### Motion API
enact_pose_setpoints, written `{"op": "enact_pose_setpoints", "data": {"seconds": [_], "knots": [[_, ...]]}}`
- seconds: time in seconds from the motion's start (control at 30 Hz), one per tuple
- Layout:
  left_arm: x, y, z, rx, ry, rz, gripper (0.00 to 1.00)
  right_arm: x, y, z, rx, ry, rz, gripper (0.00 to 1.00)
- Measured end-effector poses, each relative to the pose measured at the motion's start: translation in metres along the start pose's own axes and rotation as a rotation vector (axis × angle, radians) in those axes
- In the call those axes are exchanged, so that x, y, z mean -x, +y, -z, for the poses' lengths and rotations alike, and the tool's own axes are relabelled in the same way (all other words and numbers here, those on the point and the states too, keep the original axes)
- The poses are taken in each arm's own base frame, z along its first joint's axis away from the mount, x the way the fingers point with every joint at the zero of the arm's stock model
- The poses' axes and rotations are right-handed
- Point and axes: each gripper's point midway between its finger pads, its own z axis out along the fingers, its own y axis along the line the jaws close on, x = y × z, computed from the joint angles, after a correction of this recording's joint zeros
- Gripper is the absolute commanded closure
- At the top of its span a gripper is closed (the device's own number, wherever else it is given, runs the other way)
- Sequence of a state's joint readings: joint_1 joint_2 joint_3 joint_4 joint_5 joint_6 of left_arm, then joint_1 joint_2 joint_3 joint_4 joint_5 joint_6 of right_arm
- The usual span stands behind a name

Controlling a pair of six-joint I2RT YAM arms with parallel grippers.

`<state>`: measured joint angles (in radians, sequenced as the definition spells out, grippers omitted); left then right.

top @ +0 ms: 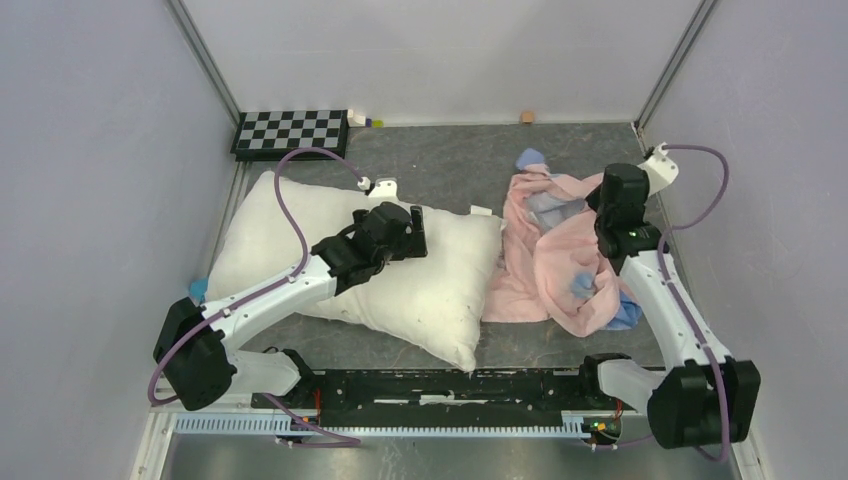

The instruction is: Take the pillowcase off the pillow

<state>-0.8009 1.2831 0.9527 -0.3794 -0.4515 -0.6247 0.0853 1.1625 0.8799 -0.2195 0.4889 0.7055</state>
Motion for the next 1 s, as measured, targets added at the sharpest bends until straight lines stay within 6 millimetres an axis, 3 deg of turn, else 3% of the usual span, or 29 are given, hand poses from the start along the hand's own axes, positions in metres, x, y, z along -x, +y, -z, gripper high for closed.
{"op": "enact_pose_setpoints", "data": {"seconds": [0.17, 0.33, 0.47, 0.57, 0.7, 0.8, 0.87, 0.93, 0.97, 1.0], "knots": [[0.0, 0.0, 0.0, 0.001, -0.001, 0.0, 0.05, 0.067, 0.035, 0.033, 0.156, -0.148, -0.015, 1.0], [0.0, 0.0, 0.0, 0.002, -0.002, 0.0, 0.05, 0.134, 0.105, 0.068, 0.419, -0.235, -0.014, 1.0], [0.002, 0.001, 0.001, 0.009, -0.003, -0.001, 0.05, 0.187, 0.178, 0.102, 0.702, -0.285, 0.0, 1.0], [0.004, 0.002, 0.002, 0.015, -0.007, -0.002, 0.05, 0.206, 0.209, 0.123, 0.843, -0.307, 0.012, 0.97], [0.006, 0.003, 0.004, 0.021, -0.003, -0.005, 0.05, 0.202, 0.21, 0.136, 0.897, -0.307, 0.022, 0.95], [0.008, 0.003, 0.007, 0.024, -0.001, -0.007, 0.05, 0.173, 0.182, 0.132, 0.842, -0.283, 0.022, 0.94], [0.009, 0.003, 0.009, 0.025, 0.0, -0.007, 0.04, 0.14, 0.15, 0.123, 0.77, -0.251, 0.032, 0.91], [0.01, 0.005, 0.012, 0.025, 0.0, -0.007, 0.04, 0.108, 0.12, 0.112, 0.689, -0.211, 0.054, 0.64], [0.011, 0.006, 0.015, 0.025, 0.0, -0.008, 0.03, 0.098, 0.111, 0.109, 0.665, -0.195, 0.062, 0.37], [0.012, 0.006, 0.017, 0.024, -0.001, -0.007, 0.03, 0.085, 0.099, 0.103, 0.632, -0.186, 0.085, 0.18]]}}
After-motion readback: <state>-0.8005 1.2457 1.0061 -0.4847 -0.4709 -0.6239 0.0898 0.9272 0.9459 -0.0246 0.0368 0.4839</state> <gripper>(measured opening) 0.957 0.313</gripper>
